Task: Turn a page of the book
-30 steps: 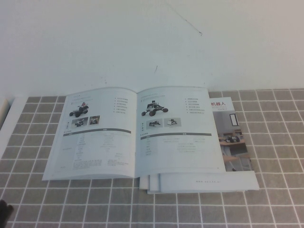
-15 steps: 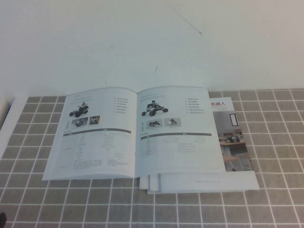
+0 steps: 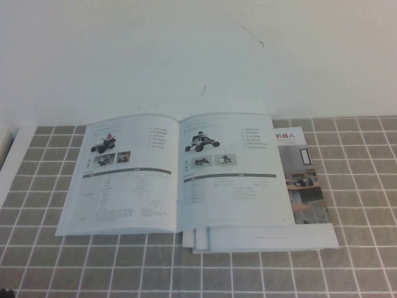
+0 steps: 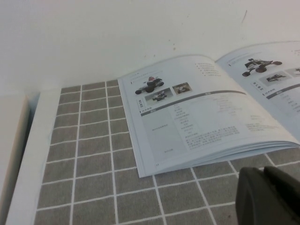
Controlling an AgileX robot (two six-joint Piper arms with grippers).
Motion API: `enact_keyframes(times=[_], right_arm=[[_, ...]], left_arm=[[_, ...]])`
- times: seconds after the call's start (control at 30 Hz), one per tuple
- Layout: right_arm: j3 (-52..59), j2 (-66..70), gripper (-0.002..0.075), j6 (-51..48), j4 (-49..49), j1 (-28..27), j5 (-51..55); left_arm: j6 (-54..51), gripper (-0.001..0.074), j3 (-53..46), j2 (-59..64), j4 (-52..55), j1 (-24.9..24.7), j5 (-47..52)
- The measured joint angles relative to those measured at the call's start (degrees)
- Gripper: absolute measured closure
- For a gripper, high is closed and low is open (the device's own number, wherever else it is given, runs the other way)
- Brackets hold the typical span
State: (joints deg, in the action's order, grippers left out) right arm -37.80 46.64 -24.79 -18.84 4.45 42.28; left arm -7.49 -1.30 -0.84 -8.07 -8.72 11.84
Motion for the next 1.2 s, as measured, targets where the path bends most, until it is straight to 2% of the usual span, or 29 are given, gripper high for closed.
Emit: enact_keyframes(times=[0.33,0.6,1.2], right_arm=[[0.0,0.0,0.0727,0.0,0.0,0.0,0.0],[0.0,0.0,0.0727,0.0,0.0,0.0,0.0],[0.0,0.0,0.0727,0.0,0.0,0.0,0.0]], left_arm=[[6.7,0.0739,0.1,0.0,4.6,0.1,5.6],[8.5,0.0739,0.1,0.0,4.8,4.4,5.9],[8.7,0.0739,0.1,0.0,4.8,4.5,6.0]])
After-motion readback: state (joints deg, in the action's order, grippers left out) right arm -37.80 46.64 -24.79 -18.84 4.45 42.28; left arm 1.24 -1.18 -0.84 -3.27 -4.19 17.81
